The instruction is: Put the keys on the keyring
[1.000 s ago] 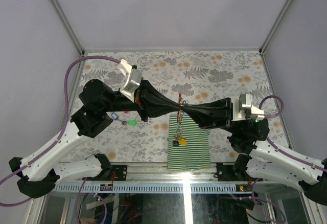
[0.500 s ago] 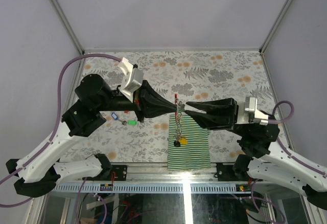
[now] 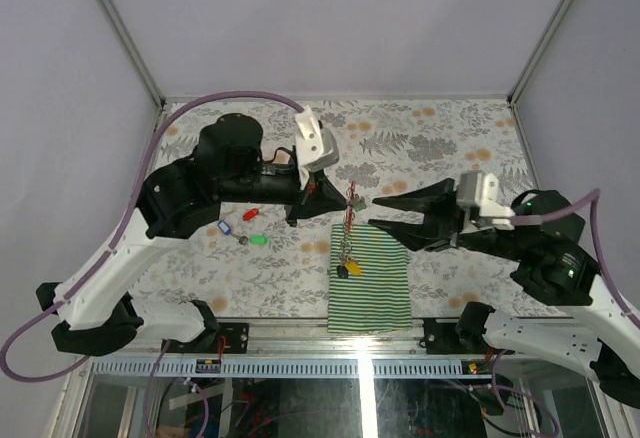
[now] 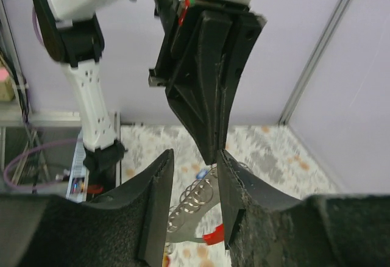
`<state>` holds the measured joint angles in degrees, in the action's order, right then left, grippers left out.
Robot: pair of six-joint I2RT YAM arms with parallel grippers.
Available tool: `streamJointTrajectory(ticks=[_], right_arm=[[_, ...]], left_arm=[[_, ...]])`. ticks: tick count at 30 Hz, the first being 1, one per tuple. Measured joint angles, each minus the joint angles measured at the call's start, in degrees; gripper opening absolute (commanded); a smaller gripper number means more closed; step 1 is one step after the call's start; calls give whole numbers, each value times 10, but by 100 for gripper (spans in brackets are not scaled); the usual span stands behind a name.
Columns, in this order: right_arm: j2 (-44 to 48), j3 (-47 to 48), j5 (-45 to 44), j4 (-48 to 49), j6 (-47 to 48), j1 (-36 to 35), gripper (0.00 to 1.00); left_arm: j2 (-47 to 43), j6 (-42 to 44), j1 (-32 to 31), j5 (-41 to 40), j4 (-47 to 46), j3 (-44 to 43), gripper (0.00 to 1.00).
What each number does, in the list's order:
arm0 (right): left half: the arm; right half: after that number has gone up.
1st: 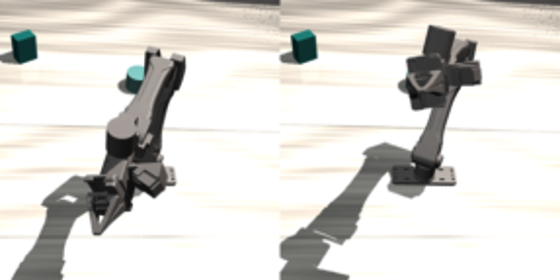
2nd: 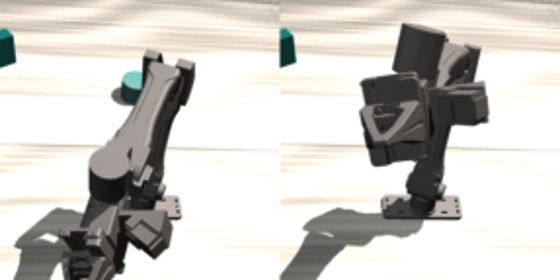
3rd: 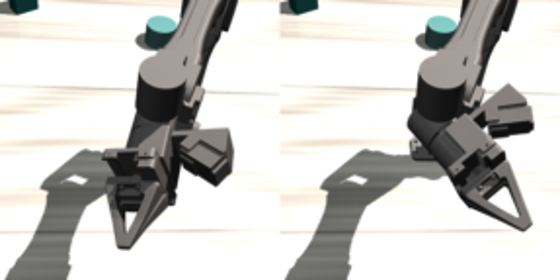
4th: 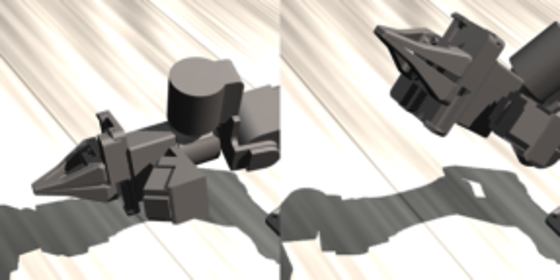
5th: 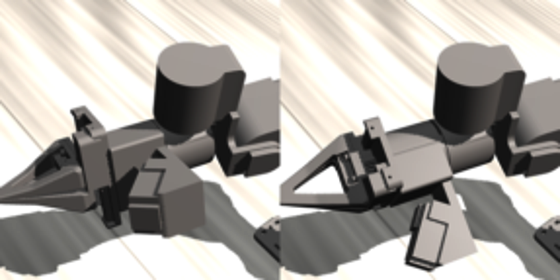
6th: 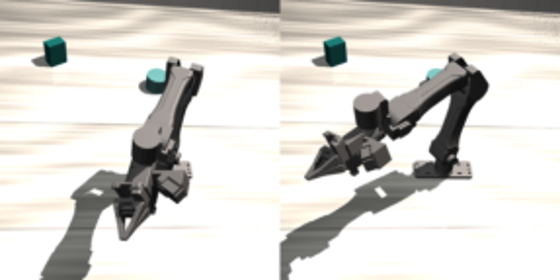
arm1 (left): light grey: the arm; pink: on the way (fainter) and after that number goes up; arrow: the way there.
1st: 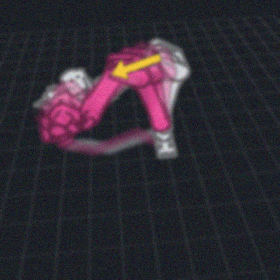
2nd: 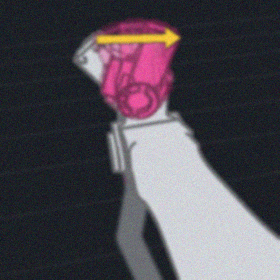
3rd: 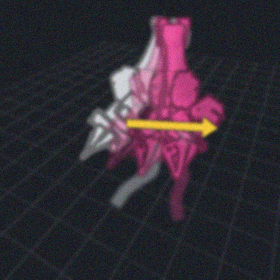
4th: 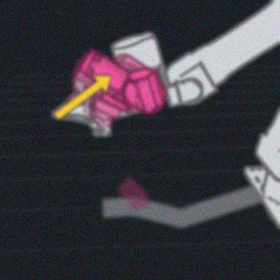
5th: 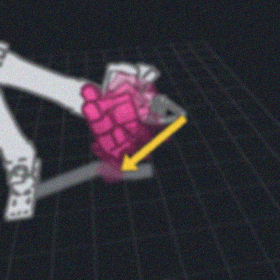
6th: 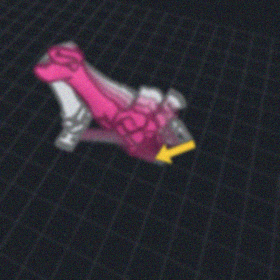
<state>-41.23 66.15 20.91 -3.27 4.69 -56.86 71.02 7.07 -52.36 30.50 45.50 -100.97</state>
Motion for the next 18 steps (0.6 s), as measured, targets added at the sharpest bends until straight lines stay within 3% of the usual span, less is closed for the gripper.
streamJointTrajectory(ticks=[7,18], right_arm=[[-40,7,-3,-123,24,0,41],[-59,-33,13,-127,33,0,39]], left_arm=[[31,40,-32,-78,106,-23,0],[33,68,-78,-111,148,-37,0]])
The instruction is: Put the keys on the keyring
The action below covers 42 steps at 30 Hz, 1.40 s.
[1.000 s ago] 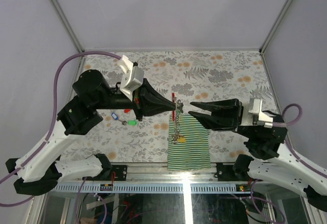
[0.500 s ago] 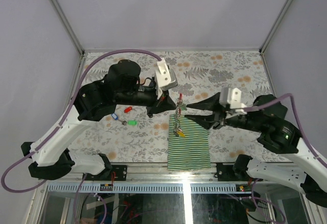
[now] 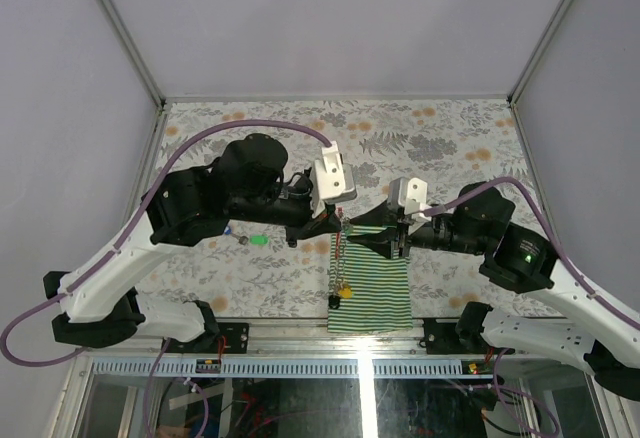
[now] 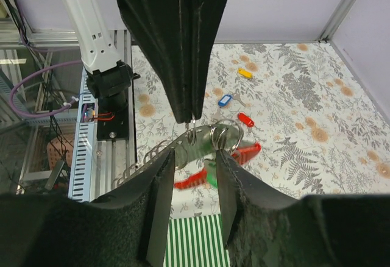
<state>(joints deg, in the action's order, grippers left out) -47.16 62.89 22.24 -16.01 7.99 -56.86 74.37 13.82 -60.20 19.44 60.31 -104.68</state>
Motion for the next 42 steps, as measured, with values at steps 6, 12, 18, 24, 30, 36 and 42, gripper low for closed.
streamJointTrajectory(ticks=[6,12,18,24,30,36,42], right_arm=[[-1,-2,10,20,0,0,32],[-1,-4,28,34,-5,0,23],[-1,-9,35,35,-8,0,15],[-1,-9,40,35,-12,0,0],[-1,-15,44,48,-19,0,0],[11,-40,40,80,-14,0,0],[51,-94,7,91,3,0,0]], left_arm=[[2,11,-17,-4,2,-1,0],[3,16,-24,-11,3,-1,0],[3,16,-24,-14,2,-1,0],[2,17,-28,-14,4,-1,0],[0,17,-28,-14,6,-1,3],[-12,8,-28,-23,-12,13,39],[-67,-57,-28,-99,-69,70,60]])
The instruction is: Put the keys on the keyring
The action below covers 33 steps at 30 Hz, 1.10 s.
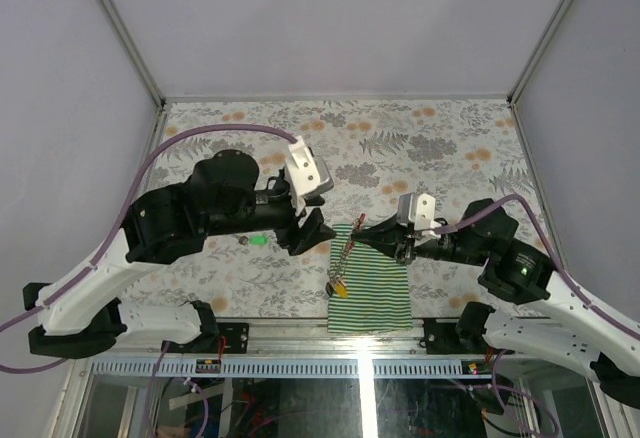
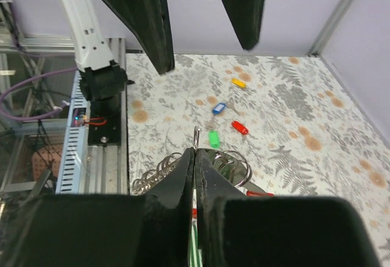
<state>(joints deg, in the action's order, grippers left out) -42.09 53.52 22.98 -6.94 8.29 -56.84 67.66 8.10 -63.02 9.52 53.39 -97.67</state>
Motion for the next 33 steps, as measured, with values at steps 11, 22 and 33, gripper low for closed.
streamJointTrajectory(ticks=[11,22,33], right_arm=[[89,-35,-113,-53,-15,0,0],[84,-32,-146,-112,-45,0,0],[74,-51,-150,-112,-83,0,0]], left_arm=[[-51,-182,58,-139,-57,177,64],[-15,-317,323,-147,-120,355,64],[30,-400,500,-234,-164,461,65]])
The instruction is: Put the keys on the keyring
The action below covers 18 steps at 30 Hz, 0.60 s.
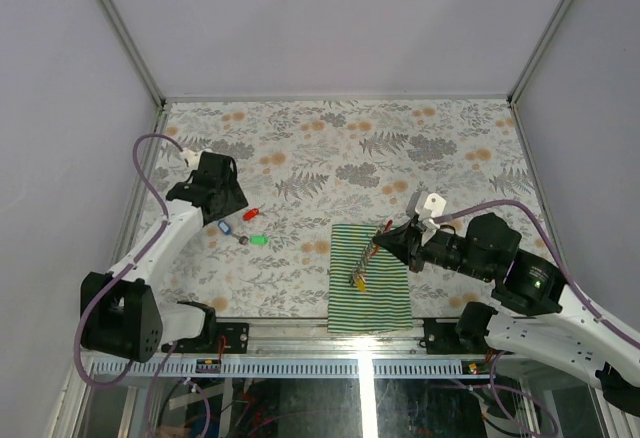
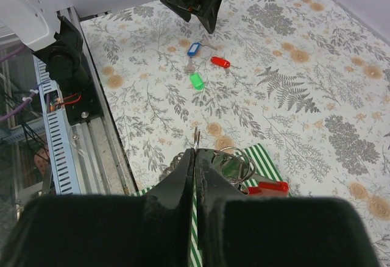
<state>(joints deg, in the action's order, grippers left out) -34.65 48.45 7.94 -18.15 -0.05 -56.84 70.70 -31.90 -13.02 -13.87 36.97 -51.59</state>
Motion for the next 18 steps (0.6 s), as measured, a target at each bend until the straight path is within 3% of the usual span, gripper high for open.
streamJointTrajectory(ticks=[12,18], right_arm=[[1,-23,-10,9,-39,0,0],[4,-33,-9,9,-50,0,0]], left_arm=[[64,-4,128,33,-68,32,50],[138,-2,151,48,-83,31,48]])
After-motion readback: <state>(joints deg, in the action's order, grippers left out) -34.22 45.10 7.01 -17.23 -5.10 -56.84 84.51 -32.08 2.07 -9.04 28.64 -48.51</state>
